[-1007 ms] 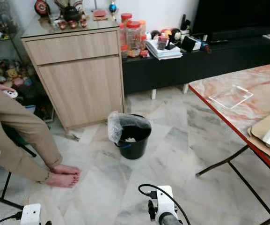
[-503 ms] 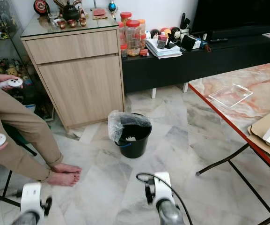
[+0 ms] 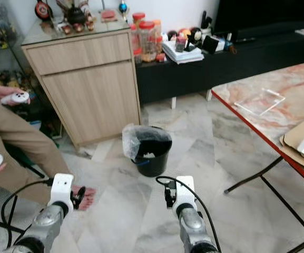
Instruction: Picking trash to rubbish bin
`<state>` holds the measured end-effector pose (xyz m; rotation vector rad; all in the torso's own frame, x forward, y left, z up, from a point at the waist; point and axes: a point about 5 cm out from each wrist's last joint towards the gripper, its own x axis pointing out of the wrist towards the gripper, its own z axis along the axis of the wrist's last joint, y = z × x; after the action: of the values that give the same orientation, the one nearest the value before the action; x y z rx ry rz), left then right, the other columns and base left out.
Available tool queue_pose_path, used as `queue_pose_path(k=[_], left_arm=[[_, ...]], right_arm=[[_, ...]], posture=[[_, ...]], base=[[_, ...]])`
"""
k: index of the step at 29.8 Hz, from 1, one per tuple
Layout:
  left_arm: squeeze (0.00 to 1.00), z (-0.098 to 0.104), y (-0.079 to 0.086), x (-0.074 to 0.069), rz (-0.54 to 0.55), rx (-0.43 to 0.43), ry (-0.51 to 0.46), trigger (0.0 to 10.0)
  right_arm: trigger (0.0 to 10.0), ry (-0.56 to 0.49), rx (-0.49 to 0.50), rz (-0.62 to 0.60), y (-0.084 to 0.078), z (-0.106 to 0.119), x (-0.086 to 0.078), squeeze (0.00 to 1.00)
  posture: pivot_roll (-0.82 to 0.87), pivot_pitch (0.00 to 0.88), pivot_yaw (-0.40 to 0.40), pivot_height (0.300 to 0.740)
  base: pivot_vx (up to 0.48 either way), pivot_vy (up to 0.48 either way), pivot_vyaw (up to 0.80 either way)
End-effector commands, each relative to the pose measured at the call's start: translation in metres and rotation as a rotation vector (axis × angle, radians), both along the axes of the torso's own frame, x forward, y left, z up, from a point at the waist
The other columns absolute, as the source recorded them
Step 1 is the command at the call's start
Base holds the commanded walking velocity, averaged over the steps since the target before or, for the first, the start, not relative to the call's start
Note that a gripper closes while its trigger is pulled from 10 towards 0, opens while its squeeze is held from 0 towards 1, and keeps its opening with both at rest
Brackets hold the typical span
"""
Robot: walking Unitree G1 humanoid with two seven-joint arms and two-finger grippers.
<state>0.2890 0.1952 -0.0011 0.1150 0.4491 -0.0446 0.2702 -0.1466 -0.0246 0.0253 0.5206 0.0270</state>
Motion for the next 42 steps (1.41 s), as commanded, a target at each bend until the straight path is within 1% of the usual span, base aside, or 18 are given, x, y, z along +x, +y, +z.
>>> queue_pose_path(k=[1,6,8,10,12,14,17,20,21,23,24,27,31,33,34,36,38,42], left_arm=[[0.0,-0.003,0.0,-0.001,-0.013,0.008,0.032,10.0],[0.0,-0.002,0.0,0.001,-0.013,0.01,0.039,10.0],[0.0,-0.001,0.002,0.002,-0.007,0.015,0.04,10.0],[0.0,-0.001,0.004,0.002,0.01,0.015,0.04,10.0],[0.0,-0.001,0.009,0.001,0.046,0.004,0.042,10.0],[0.0,-0.003,0.012,-0.002,0.067,0.003,0.045,10.0],[0.0,-0.006,0.015,-0.006,0.102,-0.009,0.048,10.0],[0.0,-0.009,0.015,-0.01,0.12,-0.016,0.057,10.0],[0.0,-0.011,0.017,-0.013,0.13,-0.018,0.064,10.0],[0.0,-0.012,0.017,-0.013,0.131,-0.018,0.065,10.0],[0.0,-0.018,0.016,-0.021,0.161,-0.035,0.076,10.0],[0.0,-0.025,0.013,-0.029,0.184,-0.049,0.094,10.0],[0.0,-0.03,0.004,-0.034,0.178,-0.069,0.107,10.0],[0.0,-0.031,0.001,-0.034,0.174,-0.073,0.113,10.0],[0.0,-0.033,-0.003,-0.036,0.169,-0.078,0.12,10.0],[0.0,-0.036,-0.008,-0.038,0.154,-0.079,0.133,10.0],[0.0,-0.038,-0.011,-0.04,0.136,-0.075,0.151,10.0],[0.0,-0.04,-0.01,-0.042,0.13,-0.071,0.165,10.0]], right_arm=[[10.0,0.003,0.009,-0.027,-0.001,-0.003,-0.004,0.0],[10.0,0.029,0.008,-0.039,-0.003,-0.007,-0.008,0.0],[10.0,0.047,0.002,-0.033,-0.001,-0.009,-0.009,0.0],[10.0,0.05,0.008,-0.034,0.0,-0.008,-0.009,0.0],[10.0,0.056,0.012,-0.028,0.001,-0.008,-0.008,0.0],[10.0,0.06,0.009,-0.01,0.001,-0.008,-0.008,0.0],[10.0,0.066,-0.006,0.021,0.0,-0.009,-0.008,0.0],[10.0,0.073,-0.017,0.038,-0.003,-0.009,-0.009,0.0],[10.0,0.076,-0.023,0.046,-0.004,-0.01,-0.009,0.0],[10.0,0.077,-0.024,0.046,-0.004,-0.01,-0.009,0.0],[10.0,0.086,-0.038,0.064,-0.009,-0.011,-0.011,0.0],[10.0,0.096,-0.052,0.073,-0.015,-0.013,-0.014,0.0],[10.0,0.107,-0.07,0.071,-0.024,-0.014,-0.017,0.0],[10.0,0.108,-0.073,0.068,-0.026,-0.015,-0.018,0.0],[10.0,0.111,-0.078,0.062,-0.031,-0.015,-0.02,0.0],[10.0,0.116,-0.085,0.058,-0.035,-0.016,-0.022,0.0],[10.0,0.127,-0.087,0.037,-0.038,-0.018,-0.025,0.0],[10.0,0.138,-0.086,0.027,-0.039,-0.02,-0.028,0.0]], posture=[[-0.1,0.0,0.117,0.74],[-0.09,0.0,0.115,0.74],[-0.08,0.0,0.111,0.74],[-0.08,0.0,0.108,0.74],[-0.07,0.0,0.088,0.74],[-0.06,0.0,0.05,0.74],[-0.05,0.0,0.029,0.74],[-0.04,0.0,-0.013,0.74],[-0.04,0.0,-0.013,0.74],[-0.04,0.0,-0.013,0.74],[-0.04,0.0,-0.063,0.74],[-0.05,0.0,-0.073,0.74],[-0.06,0.0,-0.082,0.74],[-0.07,0.0,-0.083,0.74],[-0.08,0.0,-0.084,0.74],[-0.08,0.0,-0.079,0.74],[-0.09,0.0,-0.068,0.74],[-0.1,0.0,-0.063,0.74]], base=[[0.0,0.0,0.0],[0.0,0.0,0.0],[0.0,0.0,0.0],[0.0,0.0,0.0],[0.0,0.0,0.0],[0.0,0.0,0.0],[0.0,0.0,0.0],[0.0,0.0,0.0],[0.0,0.0,0.0],[0.0,0.0,0.0],[0.0,0.0,0.0],[0.0,0.0,0.0],[0.0,0.0,0.0],[0.0,0.0,0.0],[0.0,0.0,0.0],[0.0,0.0,0.0],[0.0,0.0,0.0],[0.0,0.0,0.0]])
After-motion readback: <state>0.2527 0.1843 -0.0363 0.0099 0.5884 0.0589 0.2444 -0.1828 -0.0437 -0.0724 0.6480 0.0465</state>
